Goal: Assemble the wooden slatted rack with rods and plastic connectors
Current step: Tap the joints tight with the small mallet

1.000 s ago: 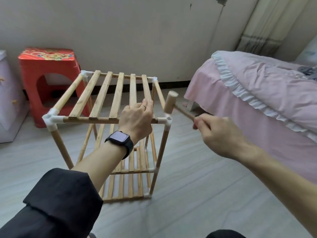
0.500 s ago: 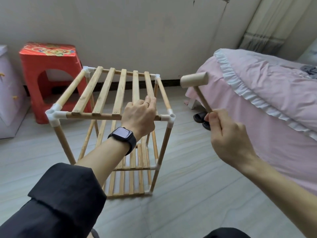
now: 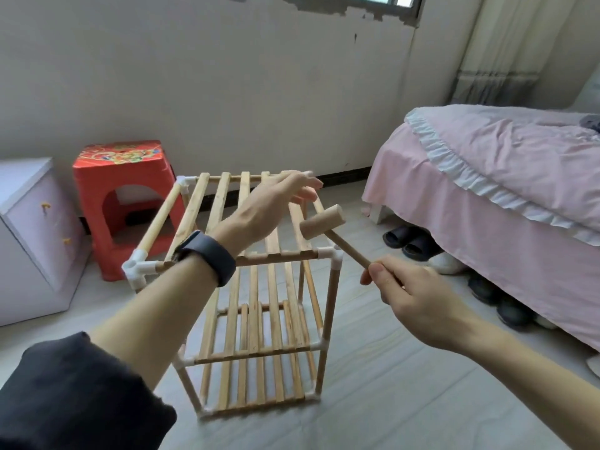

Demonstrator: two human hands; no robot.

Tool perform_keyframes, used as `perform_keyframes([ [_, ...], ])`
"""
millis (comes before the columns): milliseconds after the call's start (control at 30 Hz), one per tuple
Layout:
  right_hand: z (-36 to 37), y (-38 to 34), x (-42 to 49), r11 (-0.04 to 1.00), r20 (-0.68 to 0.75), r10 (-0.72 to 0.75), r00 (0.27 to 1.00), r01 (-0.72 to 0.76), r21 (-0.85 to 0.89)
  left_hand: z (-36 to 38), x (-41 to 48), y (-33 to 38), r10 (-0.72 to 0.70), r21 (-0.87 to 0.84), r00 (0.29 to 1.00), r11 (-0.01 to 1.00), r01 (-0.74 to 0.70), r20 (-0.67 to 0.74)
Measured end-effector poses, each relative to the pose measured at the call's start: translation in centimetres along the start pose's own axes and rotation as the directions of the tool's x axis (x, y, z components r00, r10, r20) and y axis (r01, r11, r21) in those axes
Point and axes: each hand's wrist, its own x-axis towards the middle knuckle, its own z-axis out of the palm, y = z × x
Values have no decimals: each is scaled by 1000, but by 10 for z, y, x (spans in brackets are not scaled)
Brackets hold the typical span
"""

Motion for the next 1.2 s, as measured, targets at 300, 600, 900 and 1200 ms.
perform_keyframes([
  [300,-8,-38,-5,998,148,-56,987,61,-34,27,-29,3,-169,-316,976,926,205,139],
  [600,16,-66,-24,967,190,18,982,31,-254,43,-59,-26,-220,-486,971,862,146,-98],
  [900,29,-77,-13,964,160,-32,987,73,-256,36,-60,-29,-187,-464,942,885,38,-280],
  [1200,38,-72,-6,977,238,54,970,-101,188,29,-62,-28,-127,-384,940,923,-4,-316],
])
